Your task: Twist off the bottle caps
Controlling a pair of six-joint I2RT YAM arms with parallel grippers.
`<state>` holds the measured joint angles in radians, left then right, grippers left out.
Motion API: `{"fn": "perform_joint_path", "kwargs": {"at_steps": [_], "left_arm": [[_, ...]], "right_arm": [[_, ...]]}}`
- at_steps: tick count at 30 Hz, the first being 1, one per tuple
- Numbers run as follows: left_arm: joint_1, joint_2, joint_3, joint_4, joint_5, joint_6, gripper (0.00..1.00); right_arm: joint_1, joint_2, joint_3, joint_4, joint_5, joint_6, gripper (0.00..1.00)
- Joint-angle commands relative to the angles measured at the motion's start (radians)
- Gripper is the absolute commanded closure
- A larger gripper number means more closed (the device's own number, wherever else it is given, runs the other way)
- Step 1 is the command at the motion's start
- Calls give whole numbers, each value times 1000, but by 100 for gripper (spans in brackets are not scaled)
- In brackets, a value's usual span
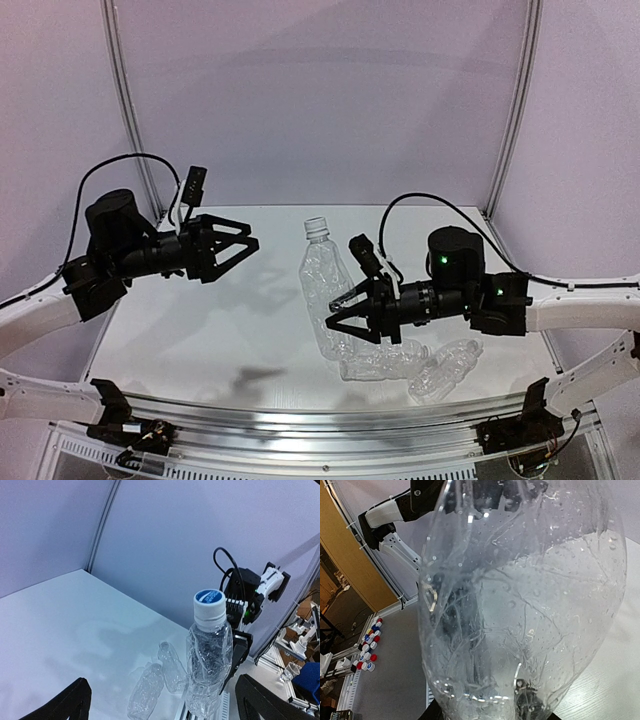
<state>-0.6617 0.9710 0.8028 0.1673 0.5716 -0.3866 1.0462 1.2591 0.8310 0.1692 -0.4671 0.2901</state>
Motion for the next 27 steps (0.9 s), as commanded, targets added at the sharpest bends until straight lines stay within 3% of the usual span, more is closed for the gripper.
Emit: {"fn": "perform_joint_path", "kwargs": {"at_steps": [1, 11, 27], "left_arm": [[-53, 35, 33, -145, -23, 105, 1], [-115, 96, 82, -207, -9, 153, 1], [-167, 214, 141, -179, 18, 183, 1]], "right_arm": [[40, -45, -45, 12, 63, 1, 70], [73, -75, -145, 151, 205, 22, 69], [76, -2, -141, 246, 170, -84, 69]]}}
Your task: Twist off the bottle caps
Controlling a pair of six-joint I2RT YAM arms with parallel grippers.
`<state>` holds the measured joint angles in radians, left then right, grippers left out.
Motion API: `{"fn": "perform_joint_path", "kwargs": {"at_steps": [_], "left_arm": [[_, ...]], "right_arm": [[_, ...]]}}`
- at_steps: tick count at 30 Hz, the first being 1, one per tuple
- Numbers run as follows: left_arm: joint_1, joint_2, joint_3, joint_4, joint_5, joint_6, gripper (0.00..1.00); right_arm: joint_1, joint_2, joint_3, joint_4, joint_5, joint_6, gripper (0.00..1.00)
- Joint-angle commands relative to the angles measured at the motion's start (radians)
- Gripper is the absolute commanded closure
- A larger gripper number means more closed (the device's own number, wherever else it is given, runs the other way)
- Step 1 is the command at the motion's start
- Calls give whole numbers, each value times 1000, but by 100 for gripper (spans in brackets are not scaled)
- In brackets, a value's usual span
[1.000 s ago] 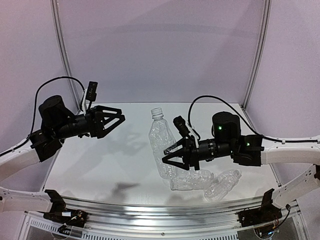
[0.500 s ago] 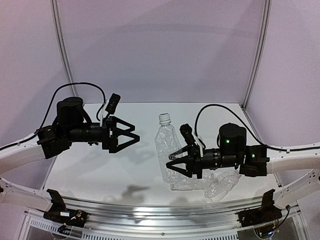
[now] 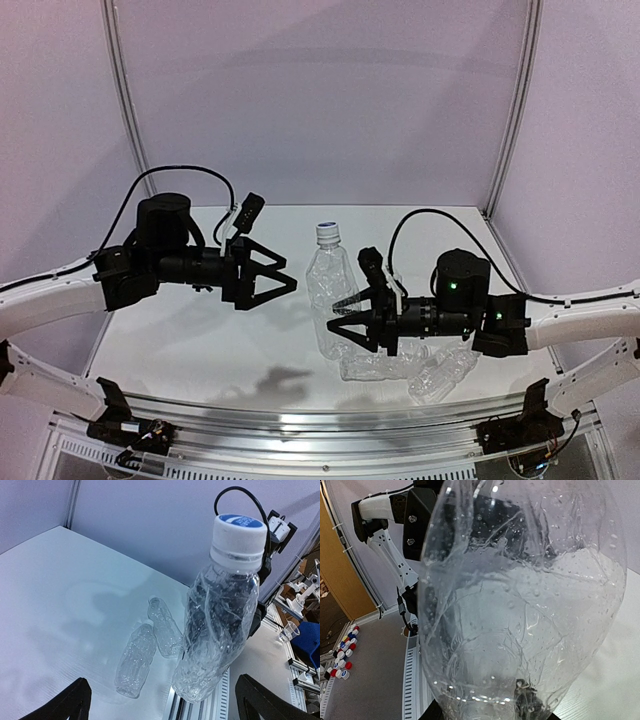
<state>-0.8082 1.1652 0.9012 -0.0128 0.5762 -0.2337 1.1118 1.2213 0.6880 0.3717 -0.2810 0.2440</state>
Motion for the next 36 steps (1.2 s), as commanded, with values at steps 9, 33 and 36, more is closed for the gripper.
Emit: {"fn": "perform_joint_path", "kwargs": {"at_steps": [9, 33, 36], "left_arm": [[-47, 121, 100, 4, 52, 51, 1], [-109, 211, 151, 68, 29, 57, 73], [-109, 195, 132, 102, 5, 32, 73]], "right_arm": [[10, 67, 12, 50, -26, -59, 69], [10, 54, 13, 10, 26, -56, 60], [10, 40, 6, 13, 55, -51, 28]]}}
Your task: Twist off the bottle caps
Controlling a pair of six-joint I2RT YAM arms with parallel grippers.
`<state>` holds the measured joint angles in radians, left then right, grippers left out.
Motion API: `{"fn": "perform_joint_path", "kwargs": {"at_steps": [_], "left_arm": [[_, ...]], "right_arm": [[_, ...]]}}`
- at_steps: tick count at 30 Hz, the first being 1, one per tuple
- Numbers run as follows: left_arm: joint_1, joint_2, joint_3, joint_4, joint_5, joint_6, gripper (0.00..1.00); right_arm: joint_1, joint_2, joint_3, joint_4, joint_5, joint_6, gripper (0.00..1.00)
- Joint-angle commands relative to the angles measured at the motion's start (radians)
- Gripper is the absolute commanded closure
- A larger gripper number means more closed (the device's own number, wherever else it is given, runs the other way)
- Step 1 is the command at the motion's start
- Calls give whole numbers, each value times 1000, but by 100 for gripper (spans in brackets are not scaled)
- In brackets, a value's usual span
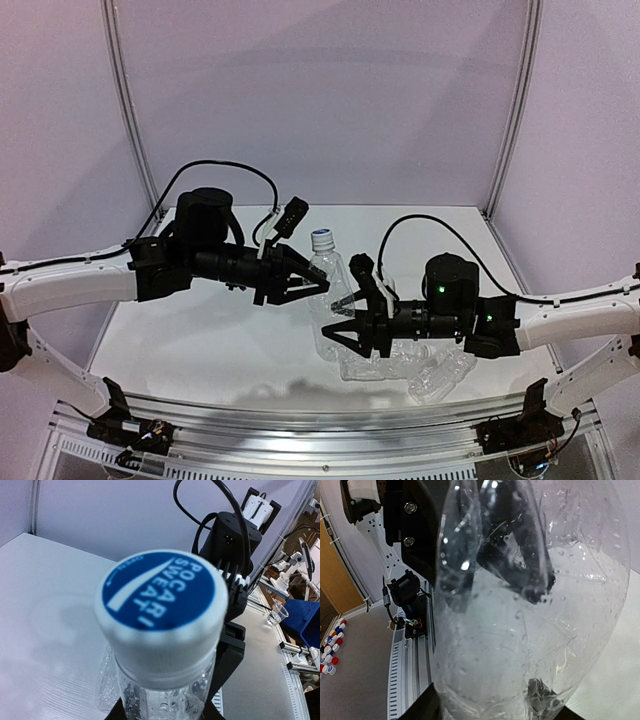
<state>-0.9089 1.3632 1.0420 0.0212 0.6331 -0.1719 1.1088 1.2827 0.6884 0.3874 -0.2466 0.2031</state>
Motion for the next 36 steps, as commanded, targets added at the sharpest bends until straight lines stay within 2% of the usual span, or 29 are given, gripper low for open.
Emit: {"fn": "perform_joint_path", "kwargs": {"at_steps": [1, 3, 5, 20, 30, 36], "left_arm": [[-8, -12, -16, 84, -60, -42, 73], [-8, -21, -36, 134, -72, -74, 73], [-8, -27, -51, 185, -77, -112, 73], [-9, 0, -124, 455, -66, -281, 74], [-30, 21, -113, 458, -61, -263, 73], [-30, 27, -112, 460, -60, -257, 73]], "right_arm": [[13, -26, -1, 6, 29, -9, 19], [13, -40, -18, 29, 36, -5, 9], [13, -54, -33, 51, 34, 0, 6], [13, -121, -129, 207, 136, 39, 9], [13, -94, -121, 243, 177, 59, 19], [12, -103, -128, 245, 178, 64, 45]]}}
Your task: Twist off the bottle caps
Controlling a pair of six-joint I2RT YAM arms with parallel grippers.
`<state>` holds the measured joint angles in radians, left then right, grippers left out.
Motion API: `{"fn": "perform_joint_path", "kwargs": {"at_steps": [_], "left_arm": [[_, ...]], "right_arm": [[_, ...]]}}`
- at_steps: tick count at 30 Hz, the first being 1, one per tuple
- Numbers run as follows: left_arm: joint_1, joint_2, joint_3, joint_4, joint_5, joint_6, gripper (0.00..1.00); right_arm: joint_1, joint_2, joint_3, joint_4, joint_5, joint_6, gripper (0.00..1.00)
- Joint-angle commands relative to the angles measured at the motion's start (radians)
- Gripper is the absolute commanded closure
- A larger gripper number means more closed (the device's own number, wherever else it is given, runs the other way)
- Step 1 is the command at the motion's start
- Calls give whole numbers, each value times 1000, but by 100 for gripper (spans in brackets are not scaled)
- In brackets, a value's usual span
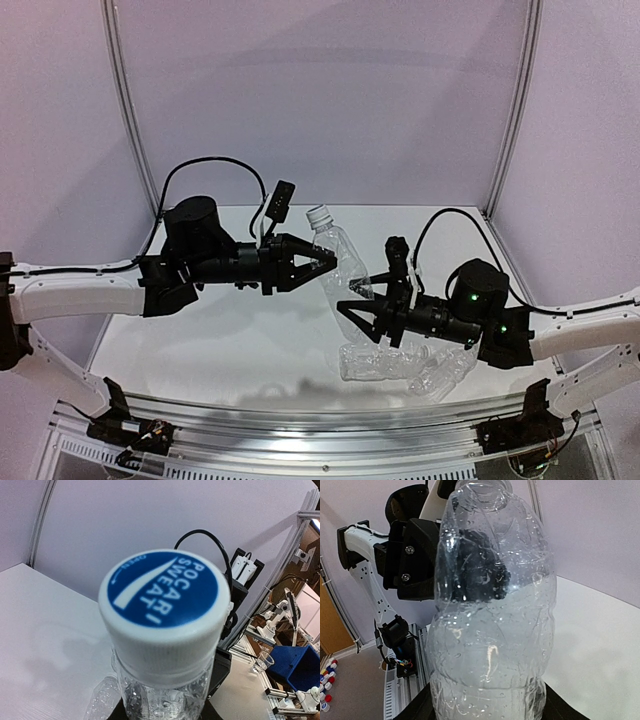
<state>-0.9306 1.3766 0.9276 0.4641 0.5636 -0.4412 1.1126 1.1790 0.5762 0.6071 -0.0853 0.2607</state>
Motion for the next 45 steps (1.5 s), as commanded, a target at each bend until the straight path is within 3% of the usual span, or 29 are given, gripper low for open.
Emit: {"fn": "perform_joint_path", "kwargs": {"at_steps": [1, 4, 7, 12, 13, 20, 23, 28, 35, 45], "left_arm": [[-8, 14, 1, 17, 9, 15, 72], [-8, 7, -3, 6, -1, 25, 66], [-9, -5, 4, -36, -9, 52, 52], [-7, -55, -4, -142, -97, 126, 5], [-7, -71, -9, -171, -137, 144, 2], [19, -250, -76, -302, -386, 245, 1], [58, -327, -125, -297, -396, 251, 1], [115, -410, -153, -289, -220, 238, 1], [195, -404, -202, -106, 43, 104, 8], [171, -376, -215, 4, 176, 65, 22]], "right_arm": [[9, 3, -16, 23, 19, 6, 48], [10, 7, -13, 19, 14, 8, 57], [9, 4, -14, 12, 12, 5, 65], [9, -24, -18, -10, 12, 1, 69], [8, -32, -19, -14, 12, -1, 69], [8, -65, -15, -61, 14, -30, 70], [9, -50, -5, -69, -7, -49, 70], [8, -14, 13, -72, -88, -66, 70], [9, 33, 33, -45, -282, -63, 70], [9, 75, 63, -46, -360, -52, 70]]}}
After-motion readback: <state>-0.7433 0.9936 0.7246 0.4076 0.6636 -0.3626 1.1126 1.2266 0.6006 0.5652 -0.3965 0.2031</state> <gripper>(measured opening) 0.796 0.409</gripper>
